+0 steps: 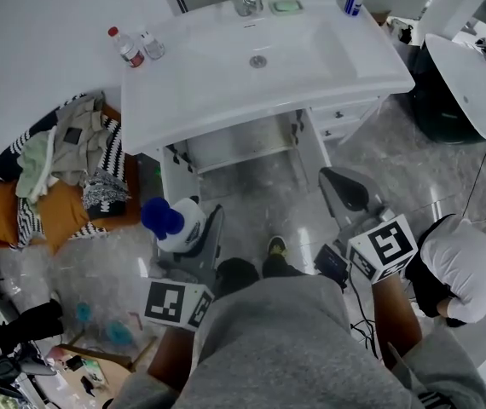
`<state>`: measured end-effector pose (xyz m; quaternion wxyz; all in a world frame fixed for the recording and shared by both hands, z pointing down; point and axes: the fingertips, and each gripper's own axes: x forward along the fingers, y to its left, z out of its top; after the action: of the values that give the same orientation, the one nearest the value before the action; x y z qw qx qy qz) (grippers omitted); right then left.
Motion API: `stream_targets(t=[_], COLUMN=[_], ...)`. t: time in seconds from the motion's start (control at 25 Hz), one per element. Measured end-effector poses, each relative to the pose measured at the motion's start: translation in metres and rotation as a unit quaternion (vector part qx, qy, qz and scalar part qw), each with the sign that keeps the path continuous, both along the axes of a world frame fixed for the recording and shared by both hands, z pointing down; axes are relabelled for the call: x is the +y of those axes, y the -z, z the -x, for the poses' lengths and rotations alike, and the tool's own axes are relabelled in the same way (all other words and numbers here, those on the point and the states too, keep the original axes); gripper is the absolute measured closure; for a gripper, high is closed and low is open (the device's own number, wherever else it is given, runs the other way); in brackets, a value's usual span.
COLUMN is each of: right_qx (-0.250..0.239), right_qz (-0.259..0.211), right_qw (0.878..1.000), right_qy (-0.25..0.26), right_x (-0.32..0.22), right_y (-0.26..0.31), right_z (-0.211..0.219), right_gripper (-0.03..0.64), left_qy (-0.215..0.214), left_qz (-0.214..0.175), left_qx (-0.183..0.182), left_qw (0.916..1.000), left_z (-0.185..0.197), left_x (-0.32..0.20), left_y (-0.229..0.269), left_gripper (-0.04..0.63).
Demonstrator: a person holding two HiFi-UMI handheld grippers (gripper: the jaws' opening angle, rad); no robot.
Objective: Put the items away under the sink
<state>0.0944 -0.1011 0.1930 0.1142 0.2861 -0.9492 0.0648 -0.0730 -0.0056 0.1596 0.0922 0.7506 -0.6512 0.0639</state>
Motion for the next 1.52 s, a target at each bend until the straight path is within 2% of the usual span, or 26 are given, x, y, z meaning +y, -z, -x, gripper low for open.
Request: stream_targets(t=[0.56, 0.92, 1.08, 1.24, 1.52], right_qx=[0.012, 0.026, 0.039, 0.031, 0.019], right_qz=[0.002, 0.006, 0.005, 0.016, 0.044], right_qw=[1.0, 1.0, 0.999, 0.999, 0.998], right_qy=[0.003, -0.01, -0.017, -0.018, -0.027], right_x=[-0.002, -0.005, -0.009, -0.014, -0.043], right_y=[-0.003, -0.01, -0.021, -0.042, -0.107], right_z=[0.03, 0.064, 0.075, 0.079, 0.088], right_gripper=[0.617, 0.617, 0.617, 0.617, 0.617], left_qy=[-0.017, -0.052, -0.069, -0.079, -0.069], left_qz=[0.001, 0.009, 0.018, 0.028, 0.04], left_qx=[0.001, 0.019, 0.031, 0.025, 0.03], left_qw=[0.9999, 0.9984, 0.997, 0.9961, 0.9964], left_z=[0.012, 0.034, 0.035, 0.029, 0.025], left_x=[-0.004, -0.018, -0.028, -0.041, -0.072], left_y=[-0.009, -0.031, -0.051, -0.076, -0.144], left_gripper=[0.431, 0.431, 0.432, 0.433, 0.433])
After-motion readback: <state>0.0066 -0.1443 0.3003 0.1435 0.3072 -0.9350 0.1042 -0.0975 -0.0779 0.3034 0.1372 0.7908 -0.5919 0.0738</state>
